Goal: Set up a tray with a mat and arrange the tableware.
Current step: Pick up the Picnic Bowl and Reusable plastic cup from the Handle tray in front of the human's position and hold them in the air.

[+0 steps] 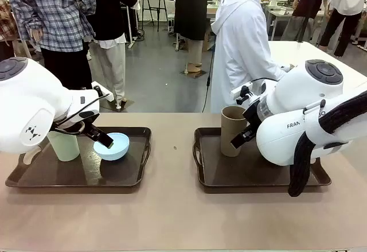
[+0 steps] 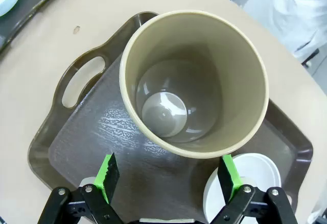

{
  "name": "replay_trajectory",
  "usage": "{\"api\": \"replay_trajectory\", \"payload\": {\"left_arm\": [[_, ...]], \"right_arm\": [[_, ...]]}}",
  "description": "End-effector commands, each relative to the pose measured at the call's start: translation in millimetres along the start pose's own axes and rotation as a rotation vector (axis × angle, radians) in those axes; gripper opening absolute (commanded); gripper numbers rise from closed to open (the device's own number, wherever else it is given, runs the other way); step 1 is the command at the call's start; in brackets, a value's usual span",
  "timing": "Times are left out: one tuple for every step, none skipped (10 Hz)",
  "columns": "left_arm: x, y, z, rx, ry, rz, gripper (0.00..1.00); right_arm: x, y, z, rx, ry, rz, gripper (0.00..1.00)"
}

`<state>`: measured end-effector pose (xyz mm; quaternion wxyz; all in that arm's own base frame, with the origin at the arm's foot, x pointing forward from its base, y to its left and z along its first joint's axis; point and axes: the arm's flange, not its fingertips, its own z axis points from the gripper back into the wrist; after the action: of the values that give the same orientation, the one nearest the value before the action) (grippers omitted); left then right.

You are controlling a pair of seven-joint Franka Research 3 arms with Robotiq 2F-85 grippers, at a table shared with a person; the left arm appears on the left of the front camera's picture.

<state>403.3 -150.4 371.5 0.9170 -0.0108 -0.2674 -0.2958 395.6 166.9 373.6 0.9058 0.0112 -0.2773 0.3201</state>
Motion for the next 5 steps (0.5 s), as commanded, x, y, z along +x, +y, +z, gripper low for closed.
{"api": "replay_trajectory", "payload": {"left_arm": [[0.0,-0.1,0.1,0.0,0.0,0.0,1.0],[0.0,-0.1,0.1,0.0,0.0,0.0,1.0],[0.0,-0.1,0.1,0.0,0.0,0.0,1.0],[0.0,-0.1,0.1,0.0,0.0,0.0,1.0],[0.0,-0.1,0.1,0.0,0.0,0.0,1.0]], "right_arm": [[0.0,0.0,0.0,0.0,0.0,0.0,1.0],[0.0,0.0,0.0,0.0,0.0,0.0,1.0],[0.0,0.0,0.0,0.0,0.0,0.0,1.0],[0.0,0.0,0.0,0.0,0.0,0.0,1.0],[0.0,0.0,0.0,0.0,0.0,0.0,1.0]]}}
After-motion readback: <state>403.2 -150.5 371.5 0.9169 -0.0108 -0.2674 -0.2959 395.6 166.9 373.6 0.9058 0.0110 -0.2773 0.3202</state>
